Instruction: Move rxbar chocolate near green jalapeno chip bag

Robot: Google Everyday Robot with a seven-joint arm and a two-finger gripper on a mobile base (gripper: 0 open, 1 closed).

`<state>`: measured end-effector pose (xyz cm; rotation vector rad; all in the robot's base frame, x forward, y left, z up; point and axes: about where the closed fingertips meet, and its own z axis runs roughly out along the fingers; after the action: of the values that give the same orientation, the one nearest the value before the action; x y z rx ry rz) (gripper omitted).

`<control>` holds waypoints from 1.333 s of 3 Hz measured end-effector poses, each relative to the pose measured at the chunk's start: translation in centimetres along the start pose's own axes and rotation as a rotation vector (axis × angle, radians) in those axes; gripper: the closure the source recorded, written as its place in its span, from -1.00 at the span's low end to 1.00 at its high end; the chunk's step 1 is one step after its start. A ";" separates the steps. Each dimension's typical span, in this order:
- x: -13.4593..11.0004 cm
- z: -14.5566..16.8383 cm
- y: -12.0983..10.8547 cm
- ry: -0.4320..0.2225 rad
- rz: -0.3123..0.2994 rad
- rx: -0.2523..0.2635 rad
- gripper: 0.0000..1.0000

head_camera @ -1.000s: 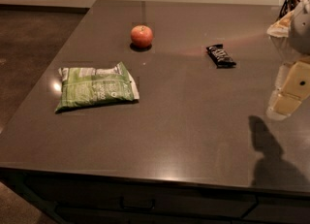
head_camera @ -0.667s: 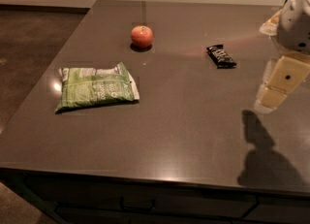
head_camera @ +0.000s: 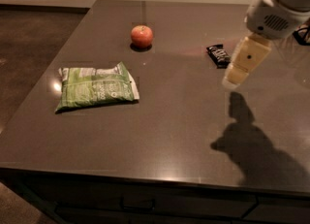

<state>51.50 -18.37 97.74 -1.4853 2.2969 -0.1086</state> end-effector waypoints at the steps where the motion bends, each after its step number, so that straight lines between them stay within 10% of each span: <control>1: -1.2 1.6 -2.1 0.008 0.078 0.008 -1.00; 4: -2.4 7.5 -9.5 0.010 0.367 0.048 -1.00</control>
Offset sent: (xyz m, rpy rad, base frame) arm 0.1059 0.0014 -0.0254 0.0769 0.0029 -0.3091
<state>63.28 -19.26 94.19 -1.0200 2.5121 -0.0665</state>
